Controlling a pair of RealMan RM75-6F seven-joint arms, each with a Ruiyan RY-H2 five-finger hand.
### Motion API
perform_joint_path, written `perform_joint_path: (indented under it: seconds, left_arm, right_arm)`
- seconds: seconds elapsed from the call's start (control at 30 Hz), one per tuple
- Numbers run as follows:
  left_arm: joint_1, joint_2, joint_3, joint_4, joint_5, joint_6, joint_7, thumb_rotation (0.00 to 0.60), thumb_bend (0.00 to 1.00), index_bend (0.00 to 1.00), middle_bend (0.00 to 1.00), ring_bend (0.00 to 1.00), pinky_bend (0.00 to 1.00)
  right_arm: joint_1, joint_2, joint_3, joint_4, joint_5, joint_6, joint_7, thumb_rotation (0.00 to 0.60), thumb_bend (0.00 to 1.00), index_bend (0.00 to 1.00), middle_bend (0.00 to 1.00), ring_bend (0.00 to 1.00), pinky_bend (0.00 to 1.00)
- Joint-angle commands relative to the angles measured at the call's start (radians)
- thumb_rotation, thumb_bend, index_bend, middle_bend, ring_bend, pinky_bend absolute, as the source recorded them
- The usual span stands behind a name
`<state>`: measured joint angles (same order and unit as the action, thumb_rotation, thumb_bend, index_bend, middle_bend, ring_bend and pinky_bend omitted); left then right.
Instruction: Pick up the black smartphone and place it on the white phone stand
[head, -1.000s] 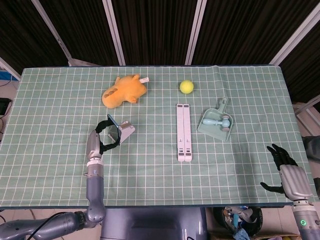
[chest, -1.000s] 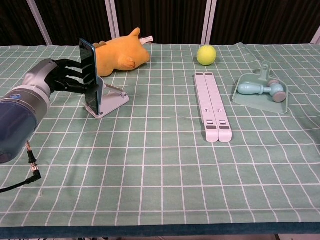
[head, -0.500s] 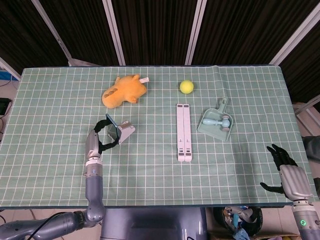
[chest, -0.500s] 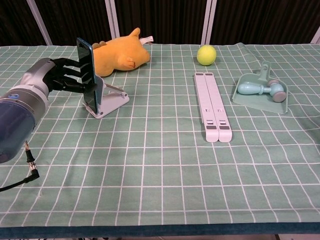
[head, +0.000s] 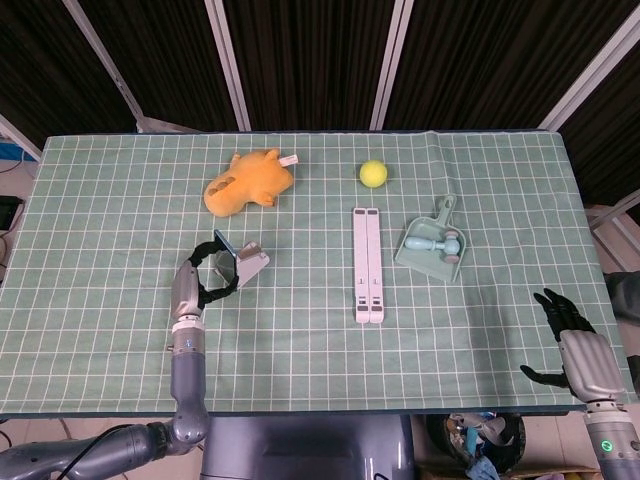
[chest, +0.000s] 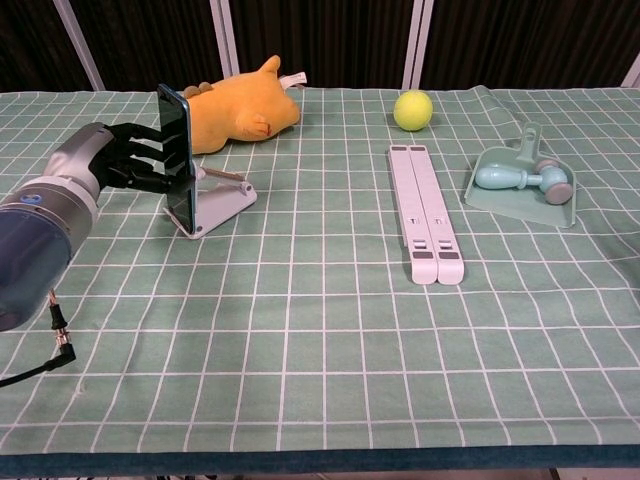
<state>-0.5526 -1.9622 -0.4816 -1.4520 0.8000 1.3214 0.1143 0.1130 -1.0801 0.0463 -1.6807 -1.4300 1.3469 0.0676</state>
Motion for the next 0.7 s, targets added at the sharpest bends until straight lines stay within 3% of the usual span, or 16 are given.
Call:
perform_joint_path:
  seconds: [0.03, 0.33, 0.7]
  left_arm:
    - [0.002, 0.003, 0.004, -0.005, 0.002, -0.004, 0.005, 0.600, 0.26, 0.34, 0.42, 0.13, 0.16]
    - [0.005, 0.012, 0.012, -0.022, 0.014, -0.009, 0.017, 0.600, 0.26, 0.18, 0.22, 0.05, 0.11]
    - [0.010, 0.021, 0.006, -0.038, 0.010, -0.009, 0.027, 0.600, 0.23, 0.09, 0.13, 0.01, 0.07]
  right_arm:
    - [0.000, 0.000, 0.000, -0.001, 0.000, 0.000, 0.000, 0.600, 0.10, 0.00, 0.00, 0.00, 0.21]
    - [-0.001, 0.001, 0.000, -0.002, 0.001, 0.000, 0.002, 0.600, 0.10, 0.00, 0.00, 0.00, 0.21]
    - [-0.002, 0.002, -0.001, -0.003, 0.000, 0.002, 0.004, 0.600, 0.10, 0.00, 0.00, 0.00, 0.21]
